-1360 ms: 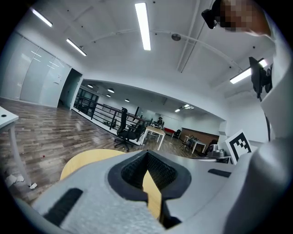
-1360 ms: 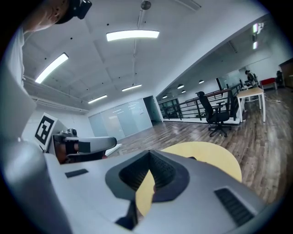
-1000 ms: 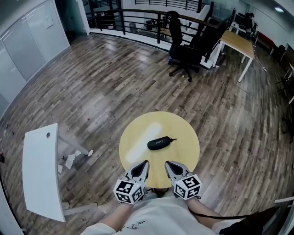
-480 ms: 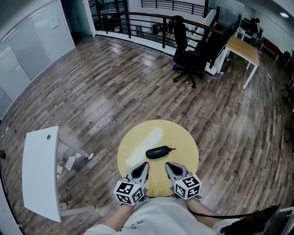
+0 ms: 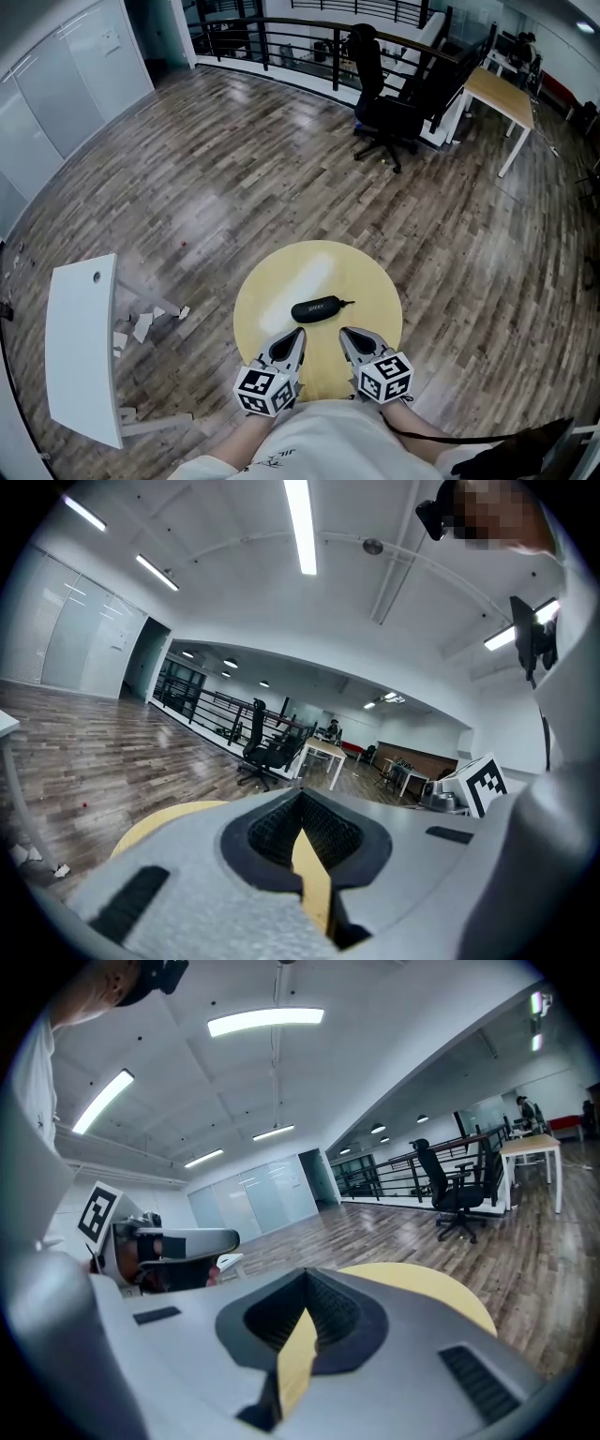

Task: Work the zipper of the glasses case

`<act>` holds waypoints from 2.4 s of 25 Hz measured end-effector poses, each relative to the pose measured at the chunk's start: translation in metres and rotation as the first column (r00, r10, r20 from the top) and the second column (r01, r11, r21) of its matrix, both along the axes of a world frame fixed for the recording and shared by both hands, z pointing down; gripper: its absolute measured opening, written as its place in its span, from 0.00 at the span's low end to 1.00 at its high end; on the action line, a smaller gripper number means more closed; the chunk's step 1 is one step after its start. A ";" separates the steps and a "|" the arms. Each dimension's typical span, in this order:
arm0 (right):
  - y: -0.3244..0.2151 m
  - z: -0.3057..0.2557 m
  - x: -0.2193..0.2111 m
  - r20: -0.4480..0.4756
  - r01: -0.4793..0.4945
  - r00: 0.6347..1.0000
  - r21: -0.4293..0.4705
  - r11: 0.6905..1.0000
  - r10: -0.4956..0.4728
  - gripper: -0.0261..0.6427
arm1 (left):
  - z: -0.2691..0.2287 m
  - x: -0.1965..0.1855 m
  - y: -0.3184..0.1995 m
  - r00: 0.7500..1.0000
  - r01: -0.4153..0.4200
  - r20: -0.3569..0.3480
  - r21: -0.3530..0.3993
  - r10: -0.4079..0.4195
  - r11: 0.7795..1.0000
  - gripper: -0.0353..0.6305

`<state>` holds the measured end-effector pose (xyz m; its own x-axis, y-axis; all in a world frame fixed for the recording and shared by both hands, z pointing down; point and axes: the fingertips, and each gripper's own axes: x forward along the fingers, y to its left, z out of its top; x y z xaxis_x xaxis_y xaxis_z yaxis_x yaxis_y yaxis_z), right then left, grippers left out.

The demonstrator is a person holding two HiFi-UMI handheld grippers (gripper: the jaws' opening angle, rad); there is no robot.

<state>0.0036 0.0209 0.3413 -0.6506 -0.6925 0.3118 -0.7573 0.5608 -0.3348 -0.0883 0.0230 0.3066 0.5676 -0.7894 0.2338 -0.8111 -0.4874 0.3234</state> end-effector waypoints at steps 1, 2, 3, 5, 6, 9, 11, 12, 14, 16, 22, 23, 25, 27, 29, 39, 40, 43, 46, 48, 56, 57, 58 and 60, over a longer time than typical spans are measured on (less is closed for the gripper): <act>-0.001 0.003 0.002 -0.011 0.004 1.000 0.002 1.000 -0.004 0.04 | 0.002 0.000 0.001 1.000 0.001 0.002 -0.006 -0.001 1.000 0.06; -0.003 0.005 0.004 -0.025 0.009 1.000 0.007 1.000 -0.009 0.04 | 0.005 0.000 0.000 1.000 0.000 0.003 -0.010 0.000 1.000 0.06; -0.006 0.008 0.008 -0.041 0.016 0.999 0.015 1.000 -0.015 0.04 | 0.007 0.001 -0.002 1.000 -0.003 0.006 -0.013 0.003 1.000 0.06; -0.017 0.017 0.015 -0.071 0.030 0.997 0.022 0.999 -0.029 0.04 | 0.012 0.003 -0.008 1.000 -0.007 0.018 -0.019 0.007 1.000 0.06; -0.022 0.023 0.020 -0.083 0.034 0.996 0.015 0.999 -0.033 0.04 | 0.017 0.004 -0.012 1.000 -0.006 0.025 -0.027 0.007 1.000 0.06; -0.039 0.050 0.034 -0.108 0.023 0.994 -0.031 0.999 -0.026 0.04 | 0.038 0.005 -0.023 0.999 -0.002 0.053 -0.072 0.006 0.997 0.06; -0.052 0.074 0.038 -0.123 0.009 0.992 -0.062 0.998 -0.017 0.04 | 0.060 0.005 -0.029 0.997 -0.009 0.078 -0.111 0.018 0.994 0.06; -0.057 0.087 0.040 -0.131 0.004 0.991 -0.078 0.997 -0.014 0.04 | 0.072 0.008 -0.031 0.996 -0.016 0.087 -0.131 0.027 0.991 0.06; -0.070 0.114 0.046 -0.147 0.003 0.989 -0.113 0.994 -0.020 0.04 | 0.094 0.016 -0.036 0.994 -0.027 0.096 -0.162 0.043 0.986 0.06; -0.084 0.137 0.048 -0.145 0.021 0.988 -0.155 0.988 -0.044 0.04 | 0.115 0.023 -0.045 0.994 -0.027 0.101 -0.187 0.047 0.982 0.06; -0.137 0.197 0.043 -0.165 0.062 0.982 -0.196 0.979 -0.096 0.04 | 0.179 0.031 -0.086 0.993 0.016 0.122 -0.224 0.012 0.974 0.06; -0.146 0.207 0.042 -0.164 0.065 0.981 -0.204 0.977 -0.100 0.04 | 0.189 0.030 -0.094 0.992 0.029 0.124 -0.229 0.000 0.973 0.06; -0.160 0.225 0.038 -0.153 0.075 0.982 -0.226 0.971 -0.111 0.04 | 0.208 0.029 -0.108 0.993 0.047 0.116 -0.244 -0.019 0.969 0.06; -0.169 0.242 0.032 -0.159 0.092 0.978 -0.248 0.964 -0.134 0.04 | 0.222 0.028 -0.117 0.995 0.052 0.100 -0.257 -0.027 0.965 0.06; -0.173 0.254 0.027 -0.175 0.116 0.971 -0.262 0.958 -0.165 0.04 | 0.232 0.029 -0.120 0.995 0.050 0.091 -0.263 -0.027 0.963 0.06; -0.113 0.258 -0.021 -0.183 0.335 0.905 -0.255 0.907 -0.385 0.04 | 0.260 0.006 -0.121 0.992 0.067 0.123 -0.320 -0.029 0.945 0.06; -0.108 0.259 -0.028 -0.175 0.360 0.896 -0.252 0.898 -0.409 0.04 | 0.261 0.003 -0.121 0.991 0.068 0.131 -0.324 -0.026 0.944 0.06; -0.097 0.257 -0.042 -0.168 0.437 0.860 -0.246 0.865 -0.482 0.04 | 0.269 -0.002 -0.121 0.985 0.071 0.171 -0.342 -0.012 0.937 0.06; -0.095 0.249 -0.048 -0.201 0.498 0.820 -0.213 0.841 -0.536 0.04 | 0.273 -0.005 -0.119 0.981 0.063 0.196 -0.354 0.008 0.933 0.06; -0.109 0.243 -0.043 -0.276 0.514 0.798 -0.155 0.844 -0.536 0.04 | 0.274 -0.005 -0.119 0.980 0.047 0.198 -0.348 0.025 0.936 0.06; -0.124 0.280 -0.046 -0.595 0.826 0.334 -0.190 0.531 -0.731 0.04 | 0.273 -0.006 -0.122 0.986 0.013 0.161 -0.363 0.049 0.932 0.06; -0.122 0.283 -0.048 -0.604 0.854 0.273 -0.206 0.478 -0.748 0.05 | 0.273 -0.005 -0.122 0.986 0.006 0.160 -0.365 0.057 0.931 0.06; -0.120 0.285 -0.050 -0.608 0.877 0.216 -0.223 0.425 -0.764 0.10 | 0.273 -0.005 -0.122 0.985 -0.002 0.159 -0.368 0.065 0.930 0.06; -0.118 0.287 -0.056 -0.618 0.911 0.111 -0.250 0.328 -0.778 0.13 | 0.273 -0.005 -0.122 0.985 -0.013 0.154 -0.377 0.077 0.926 0.06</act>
